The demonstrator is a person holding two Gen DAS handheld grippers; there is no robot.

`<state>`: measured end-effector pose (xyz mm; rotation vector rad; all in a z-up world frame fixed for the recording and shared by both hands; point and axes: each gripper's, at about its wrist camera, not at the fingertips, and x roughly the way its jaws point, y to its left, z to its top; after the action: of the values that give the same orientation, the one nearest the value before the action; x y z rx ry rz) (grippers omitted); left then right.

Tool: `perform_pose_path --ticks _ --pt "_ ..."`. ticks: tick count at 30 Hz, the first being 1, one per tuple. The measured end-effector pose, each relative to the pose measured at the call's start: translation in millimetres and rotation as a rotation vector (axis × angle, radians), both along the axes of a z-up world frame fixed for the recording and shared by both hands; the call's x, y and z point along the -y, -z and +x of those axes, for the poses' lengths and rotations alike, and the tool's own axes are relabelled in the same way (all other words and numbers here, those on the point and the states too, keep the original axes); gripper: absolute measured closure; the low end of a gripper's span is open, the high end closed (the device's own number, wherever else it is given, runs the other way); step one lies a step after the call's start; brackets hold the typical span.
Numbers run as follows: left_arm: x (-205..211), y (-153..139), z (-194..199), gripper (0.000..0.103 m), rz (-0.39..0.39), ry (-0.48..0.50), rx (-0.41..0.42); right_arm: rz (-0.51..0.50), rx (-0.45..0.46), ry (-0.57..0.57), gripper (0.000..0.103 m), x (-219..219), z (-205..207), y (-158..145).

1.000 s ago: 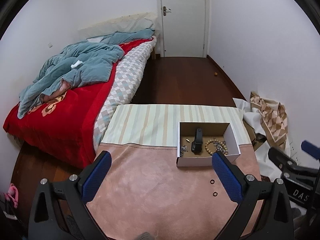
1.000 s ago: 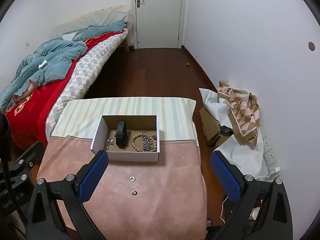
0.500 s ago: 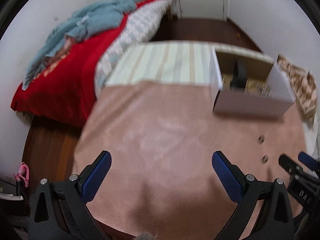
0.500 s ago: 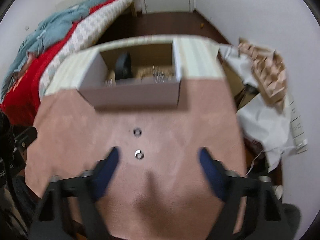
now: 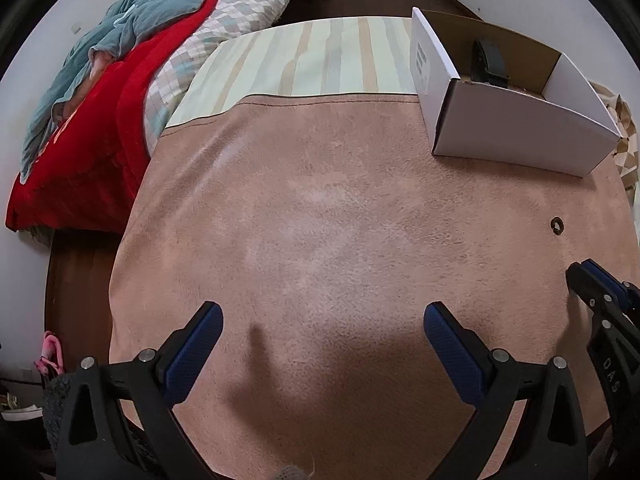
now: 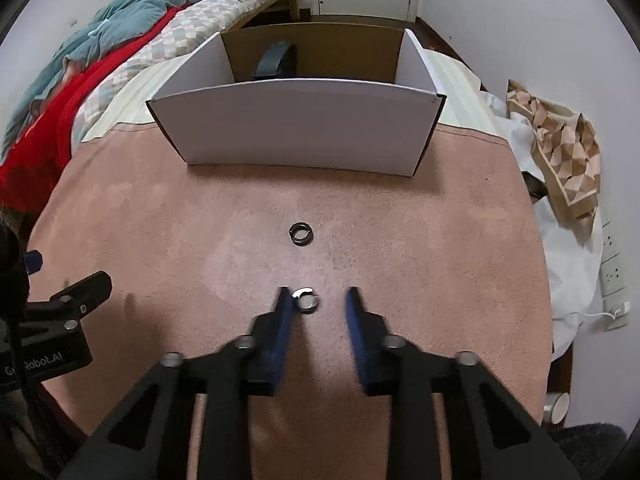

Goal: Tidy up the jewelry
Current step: 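Grasp the other black ring with the left tool while the right tool holds its ring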

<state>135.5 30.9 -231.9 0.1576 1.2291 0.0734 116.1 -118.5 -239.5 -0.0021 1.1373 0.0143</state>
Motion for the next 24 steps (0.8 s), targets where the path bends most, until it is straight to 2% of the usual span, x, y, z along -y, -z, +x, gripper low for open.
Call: perform_pose_path --ticks 5,11,13,18,21,24 --pt "15 -8 6 0.000 -0.013 0.039 0.019 0.057 0.018 0.040 0.090 16 0 -7" --pt "70 -10 23 0.001 -0.101 0.122 0.002 0.087 0.075 0.158 0.090 65 -2 -35" --pt "90 -5 29 0.001 -0.133 0.151 -0.021 0.076 0.075 0.190 0.090 80 0 -37" --pt "123 2 35 0.001 -0.152 0.207 -0.034 0.069 0.057 0.249 0.090 109 0 -29" --pt "135 3 37 0.013 -0.154 0.230 -0.021 0.073 0.048 0.276 0.090 118 -1 -23" --pt "144 3 41 0.035 -0.157 0.250 -0.021 0.076 0.041 0.292 0.090 125 0 -19"
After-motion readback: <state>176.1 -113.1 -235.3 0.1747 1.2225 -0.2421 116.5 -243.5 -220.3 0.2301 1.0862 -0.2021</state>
